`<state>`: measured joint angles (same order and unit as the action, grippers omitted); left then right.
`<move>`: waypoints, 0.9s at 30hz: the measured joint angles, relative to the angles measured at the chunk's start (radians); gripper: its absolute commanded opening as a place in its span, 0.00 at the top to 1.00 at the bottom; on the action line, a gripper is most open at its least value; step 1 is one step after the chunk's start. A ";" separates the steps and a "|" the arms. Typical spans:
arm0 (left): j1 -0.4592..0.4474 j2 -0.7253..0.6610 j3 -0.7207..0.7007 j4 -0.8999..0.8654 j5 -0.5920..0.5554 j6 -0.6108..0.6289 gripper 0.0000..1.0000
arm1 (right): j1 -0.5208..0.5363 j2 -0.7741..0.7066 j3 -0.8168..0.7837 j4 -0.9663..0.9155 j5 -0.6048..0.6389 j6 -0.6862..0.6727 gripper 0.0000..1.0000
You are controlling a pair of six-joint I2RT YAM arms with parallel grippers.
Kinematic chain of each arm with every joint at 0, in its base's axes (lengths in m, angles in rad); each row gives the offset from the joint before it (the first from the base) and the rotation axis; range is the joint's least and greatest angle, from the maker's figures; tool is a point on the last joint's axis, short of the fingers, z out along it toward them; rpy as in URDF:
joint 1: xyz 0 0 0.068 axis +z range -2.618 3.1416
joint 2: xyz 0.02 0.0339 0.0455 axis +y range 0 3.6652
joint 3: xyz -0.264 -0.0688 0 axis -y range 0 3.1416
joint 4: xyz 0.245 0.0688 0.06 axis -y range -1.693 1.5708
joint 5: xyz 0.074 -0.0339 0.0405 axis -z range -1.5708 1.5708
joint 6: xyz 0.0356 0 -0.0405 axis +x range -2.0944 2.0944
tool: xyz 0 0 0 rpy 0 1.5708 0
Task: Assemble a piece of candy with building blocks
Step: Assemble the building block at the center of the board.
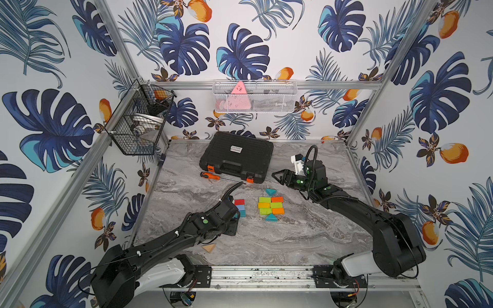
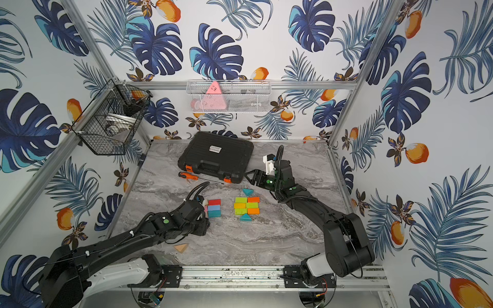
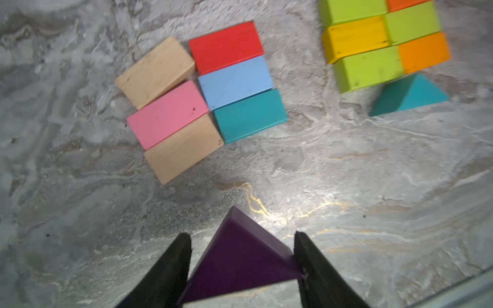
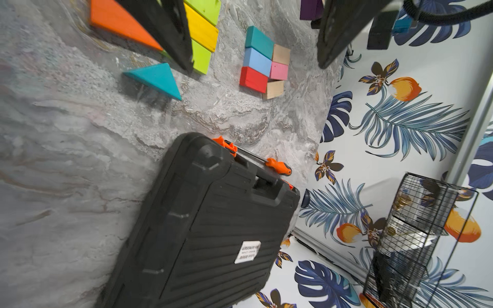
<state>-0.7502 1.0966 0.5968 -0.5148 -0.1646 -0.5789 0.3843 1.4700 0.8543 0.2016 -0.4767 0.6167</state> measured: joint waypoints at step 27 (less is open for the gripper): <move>-0.056 0.200 -0.048 0.193 -0.079 -0.103 0.59 | -0.001 0.036 -0.012 0.020 -0.038 -0.007 0.26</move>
<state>-0.8066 1.2968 0.5491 -0.3214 -0.2432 -0.6815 0.3836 1.5059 0.8425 0.2214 -0.5144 0.6094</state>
